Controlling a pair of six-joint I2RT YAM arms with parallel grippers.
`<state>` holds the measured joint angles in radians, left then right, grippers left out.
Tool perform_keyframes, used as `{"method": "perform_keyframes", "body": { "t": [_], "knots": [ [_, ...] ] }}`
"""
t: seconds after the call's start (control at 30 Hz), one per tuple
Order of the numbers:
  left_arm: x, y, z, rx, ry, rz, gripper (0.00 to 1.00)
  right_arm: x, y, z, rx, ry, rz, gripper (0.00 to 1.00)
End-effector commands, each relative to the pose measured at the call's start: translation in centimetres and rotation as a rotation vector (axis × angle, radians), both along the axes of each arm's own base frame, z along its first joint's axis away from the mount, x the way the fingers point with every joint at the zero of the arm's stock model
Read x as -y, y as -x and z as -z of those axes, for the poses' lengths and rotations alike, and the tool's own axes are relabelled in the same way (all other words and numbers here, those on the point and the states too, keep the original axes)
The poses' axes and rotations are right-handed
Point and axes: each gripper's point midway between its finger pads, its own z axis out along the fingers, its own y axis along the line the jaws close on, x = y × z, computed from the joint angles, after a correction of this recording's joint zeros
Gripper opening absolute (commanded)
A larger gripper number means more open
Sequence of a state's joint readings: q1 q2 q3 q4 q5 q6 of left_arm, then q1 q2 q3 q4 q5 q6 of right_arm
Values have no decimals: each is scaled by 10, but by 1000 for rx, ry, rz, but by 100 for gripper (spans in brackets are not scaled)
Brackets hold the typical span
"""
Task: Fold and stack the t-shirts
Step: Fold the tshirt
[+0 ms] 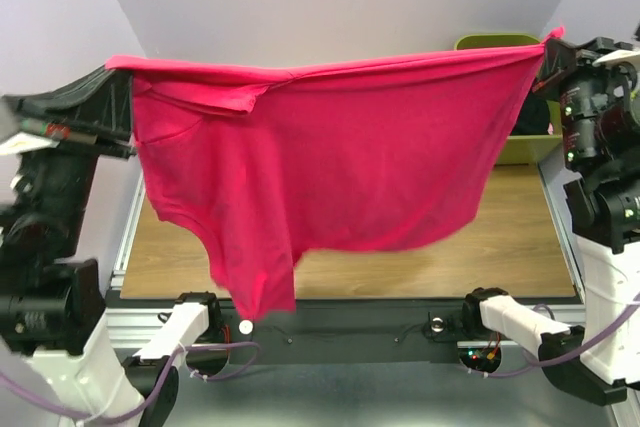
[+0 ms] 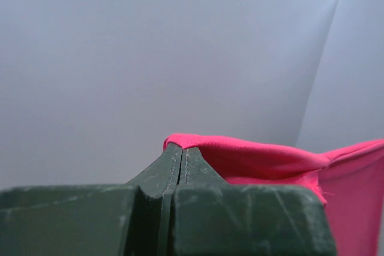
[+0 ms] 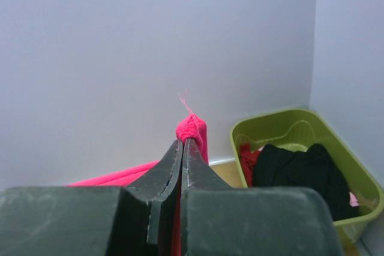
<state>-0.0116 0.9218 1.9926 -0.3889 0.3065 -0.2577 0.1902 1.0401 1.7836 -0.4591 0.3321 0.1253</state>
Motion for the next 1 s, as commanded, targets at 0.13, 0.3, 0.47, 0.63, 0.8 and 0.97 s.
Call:
{"method": "perform_keyframes", "body": {
  "t": [0.13,0.3,0.47,0.63,0.8,0.97],
  "knots": [
    [-12,-178,159,-450,-95,-85,0,-8,-84,104,-281,121,31,1],
    [-18,-266,316,-783,-128,-110,0,-22,-150,220,-529,163,11,1],
    [-22,-316,398,-961,-167,-122,0,-30,-196,299,-650,195,8,1],
    [-21,-352,437,-1035,-179,-124,1,-36,-237,358,-728,237,5,1],
    [-15,-363,471,-1103,-173,-105,3,-40,-259,391,-769,259,0,1],
    [-11,-365,490,-1157,-137,-86,3,-42,-271,412,-799,266,0,1]
  ]
}}
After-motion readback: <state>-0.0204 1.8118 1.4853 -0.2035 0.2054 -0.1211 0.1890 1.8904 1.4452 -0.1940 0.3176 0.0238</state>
